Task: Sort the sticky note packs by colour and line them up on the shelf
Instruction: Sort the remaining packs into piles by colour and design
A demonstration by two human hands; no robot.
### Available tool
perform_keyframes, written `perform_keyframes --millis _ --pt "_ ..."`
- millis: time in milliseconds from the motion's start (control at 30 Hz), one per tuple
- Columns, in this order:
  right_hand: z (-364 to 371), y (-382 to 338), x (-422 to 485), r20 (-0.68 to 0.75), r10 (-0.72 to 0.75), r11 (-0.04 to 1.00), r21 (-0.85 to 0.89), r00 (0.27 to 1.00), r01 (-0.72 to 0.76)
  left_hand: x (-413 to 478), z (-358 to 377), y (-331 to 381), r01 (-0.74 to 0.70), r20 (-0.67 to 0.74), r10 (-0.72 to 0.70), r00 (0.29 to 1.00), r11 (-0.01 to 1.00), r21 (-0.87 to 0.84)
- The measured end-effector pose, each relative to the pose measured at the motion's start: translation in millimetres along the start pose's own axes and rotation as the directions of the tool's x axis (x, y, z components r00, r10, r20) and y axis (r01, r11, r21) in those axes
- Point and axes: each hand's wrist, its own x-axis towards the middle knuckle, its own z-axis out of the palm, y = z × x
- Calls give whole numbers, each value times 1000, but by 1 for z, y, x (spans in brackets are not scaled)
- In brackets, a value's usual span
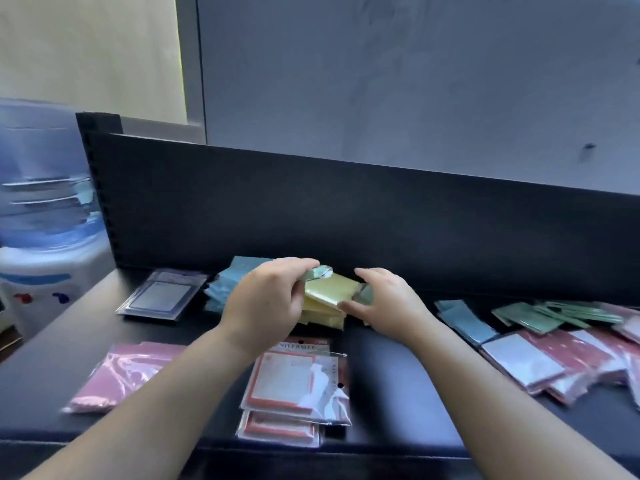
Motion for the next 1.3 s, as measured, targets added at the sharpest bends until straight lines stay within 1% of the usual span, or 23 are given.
perform_keyframes --millis 100,200,300,400,467,533,600,633,667,767,833,933,1100,1300 --pt "-13 23 -22 -82 15 993 -112 997 -25 24 27 18 -54 67 55 996 998 -27" --pt "-25 43 -46 -109 77 985 -145 991 -92 45 58 34 -81 195 81 977 997 -9" --pt "-34 63 -70 -126 135 971 -179 983 -156 61 87 49 -100 325 79 942 994 46" --pt "-40 81 -92 -128 192 955 -202 973 -215 72 110 63 -114 452 17 892 975 189" --pt "-44 92 -105 -128 225 943 -219 966 -248 76 123 69 -160 525 -33 851 934 319" --pt "-48 102 -117 -130 250 937 -216 960 -273 76 133 73 -216 604 -104 790 875 434" --pt "-52 113 -128 -130 265 935 -210 956 -287 70 141 78 -281 677 -167 717 819 500" --pt "-54 119 -133 -133 269 933 -209 954 -293 67 145 81 -307 692 -172 701 804 510" --pt "-55 125 -137 -135 273 932 -207 952 -297 66 147 86 -320 693 -155 704 802 504" --pt "-60 146 -148 -136 295 931 -183 946 -317 64 150 111 -326 654 -58 754 832 449" --pt "-64 161 -157 -135 299 933 -168 945 -319 62 156 134 -303 649 -27 761 869 390" --pt "-72 187 -172 -134 291 939 -150 947 -309 53 169 172 -267 673 -16 740 911 314" --pt "-94 242 -204 -106 297 945 -111 949 -308 47 201 234 -232 703 -14 711 939 253" --pt "-118 315 -230 -103 275 954 -94 956 -285 42 246 292 -156 696 -53 716 959 234"
